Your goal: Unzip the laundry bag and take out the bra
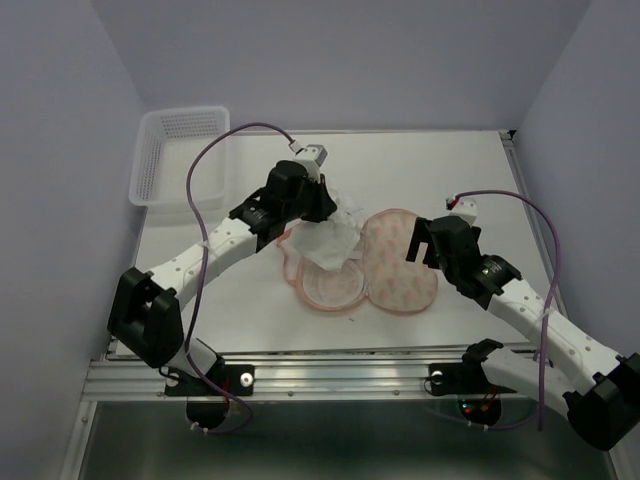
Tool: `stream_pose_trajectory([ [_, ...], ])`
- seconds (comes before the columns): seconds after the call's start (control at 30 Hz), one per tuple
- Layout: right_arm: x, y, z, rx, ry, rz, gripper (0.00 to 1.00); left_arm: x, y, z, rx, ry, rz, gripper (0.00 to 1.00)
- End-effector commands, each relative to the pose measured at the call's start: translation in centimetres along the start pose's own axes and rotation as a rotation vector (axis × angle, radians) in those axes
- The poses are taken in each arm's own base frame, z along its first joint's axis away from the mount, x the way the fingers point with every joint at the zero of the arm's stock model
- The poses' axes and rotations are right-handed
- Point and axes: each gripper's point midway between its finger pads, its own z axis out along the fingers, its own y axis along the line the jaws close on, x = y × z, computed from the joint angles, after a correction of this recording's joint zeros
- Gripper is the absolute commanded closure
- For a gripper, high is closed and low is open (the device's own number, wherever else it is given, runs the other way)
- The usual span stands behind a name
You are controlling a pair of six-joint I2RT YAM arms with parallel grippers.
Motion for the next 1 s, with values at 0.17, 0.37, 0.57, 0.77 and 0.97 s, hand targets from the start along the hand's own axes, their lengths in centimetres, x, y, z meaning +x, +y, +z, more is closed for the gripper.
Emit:
stream_pose_trajectory([
  [0.17,-1.0,-0.1,-0.4,0.0,-0.04,0.018,0.0,-9.7,-0.7,-6.3,-0.02,-0.208,0.084,1.0],
  [0.37,-1.5,0.1,-0.5,-0.008,-0.048,0.017,0.0,-14.3,4.2,-9.4,-0.148,-0.274,0.131,1.0],
  [0.57,-1.8,0.5,-0.9,-0.031,-0.054,0.028,0.0,-20.1,8.1,-13.0,-0.248,-0.383,0.154,1.0],
  [0.77,-1.6,0.9,-1.1,-0.056,-0.044,0.048,0.0,-25.4,13.6,-16.1,-0.369,-0.463,0.182,1.0],
  [0.97,-1.4,1.3,-1.4,-0.086,-0.039,0.074,0.0,-27.5,19.9,-15.3,-0.44,-0.439,0.187,1.0],
])
